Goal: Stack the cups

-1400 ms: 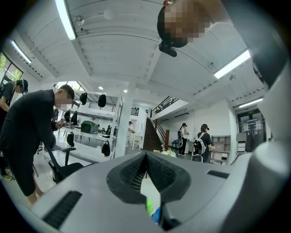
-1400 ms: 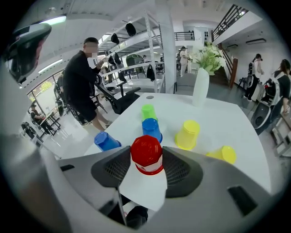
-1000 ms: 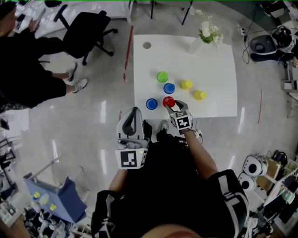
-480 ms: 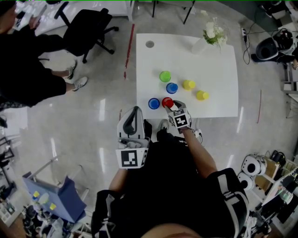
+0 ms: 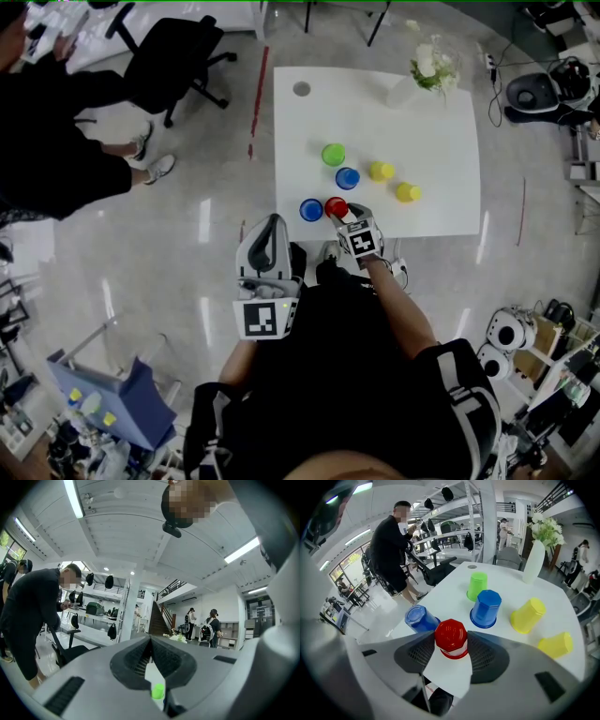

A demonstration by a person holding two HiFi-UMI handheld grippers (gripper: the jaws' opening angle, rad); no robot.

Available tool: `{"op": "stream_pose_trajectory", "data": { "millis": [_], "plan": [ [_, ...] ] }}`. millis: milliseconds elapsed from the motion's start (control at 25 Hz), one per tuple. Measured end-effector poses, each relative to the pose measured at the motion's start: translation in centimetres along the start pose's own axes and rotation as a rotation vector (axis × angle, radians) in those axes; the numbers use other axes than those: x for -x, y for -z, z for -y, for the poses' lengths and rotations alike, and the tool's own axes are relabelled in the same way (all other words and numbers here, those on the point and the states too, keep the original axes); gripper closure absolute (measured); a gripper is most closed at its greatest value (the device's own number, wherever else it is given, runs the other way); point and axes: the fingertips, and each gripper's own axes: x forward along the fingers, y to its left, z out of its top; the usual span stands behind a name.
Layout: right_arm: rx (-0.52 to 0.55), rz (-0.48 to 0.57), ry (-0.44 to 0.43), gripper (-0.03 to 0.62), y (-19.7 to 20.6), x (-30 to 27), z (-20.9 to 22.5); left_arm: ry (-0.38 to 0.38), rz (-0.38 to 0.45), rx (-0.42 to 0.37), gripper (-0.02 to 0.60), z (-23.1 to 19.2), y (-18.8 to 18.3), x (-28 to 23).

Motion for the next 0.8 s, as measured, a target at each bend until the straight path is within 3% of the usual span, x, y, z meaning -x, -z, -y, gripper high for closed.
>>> {"op": "stream_pose_trajectory", "data": {
  "millis": [600, 800],
  "plan": [
    [-0.009, -0.005, -0.009, 0.339, -0.1, -0.2, -0.2, 0.019, 0.005, 0.005, 0.561, 0.3, 0.3, -0.9],
    [-0.017, 0.045, -0.014, 0.318, -1.2, 0.9, -0.2, 0.018, -0.008, 0.0, 0.561, 0.3, 0.1, -0.9]
  ]
}}
